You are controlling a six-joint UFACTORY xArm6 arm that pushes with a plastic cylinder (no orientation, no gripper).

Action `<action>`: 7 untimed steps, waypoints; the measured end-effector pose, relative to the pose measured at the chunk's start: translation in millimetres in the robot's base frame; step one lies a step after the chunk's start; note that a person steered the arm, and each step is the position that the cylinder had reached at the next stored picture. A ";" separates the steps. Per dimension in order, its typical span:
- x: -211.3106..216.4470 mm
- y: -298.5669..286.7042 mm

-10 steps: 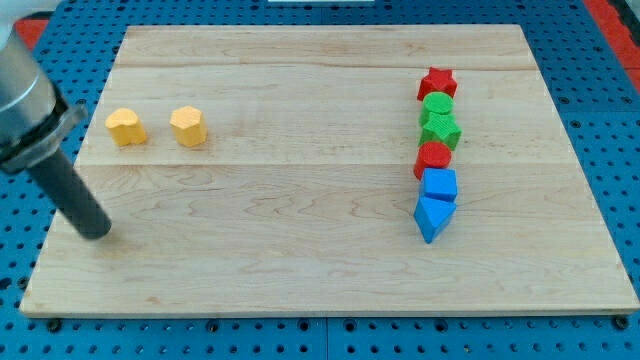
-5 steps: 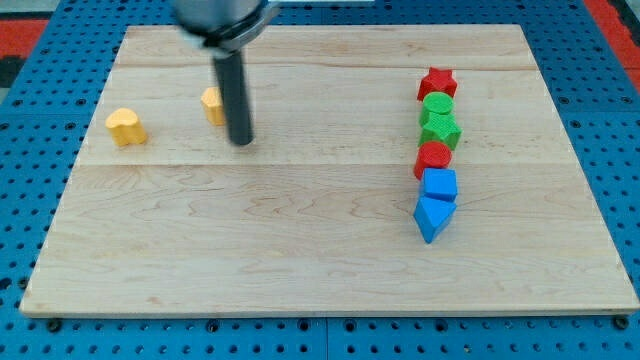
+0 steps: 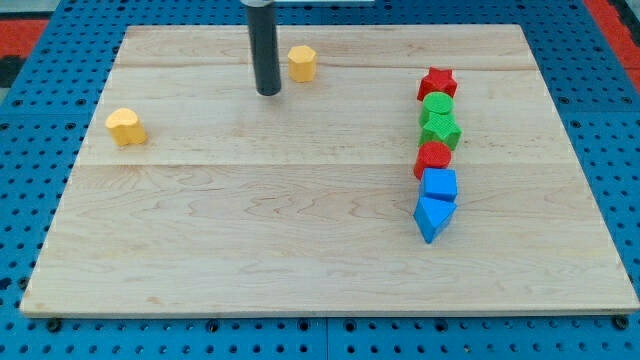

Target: Move the yellow hexagon closer to the red star

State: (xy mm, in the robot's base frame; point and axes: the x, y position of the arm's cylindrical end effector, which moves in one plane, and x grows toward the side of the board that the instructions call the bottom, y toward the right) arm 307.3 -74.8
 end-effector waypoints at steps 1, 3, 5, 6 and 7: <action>-43.3 54.5; -49.3 175.4; -106.6 132.4; -108.1 181.7; -92.1 211.1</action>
State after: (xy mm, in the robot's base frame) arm 215.2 136.3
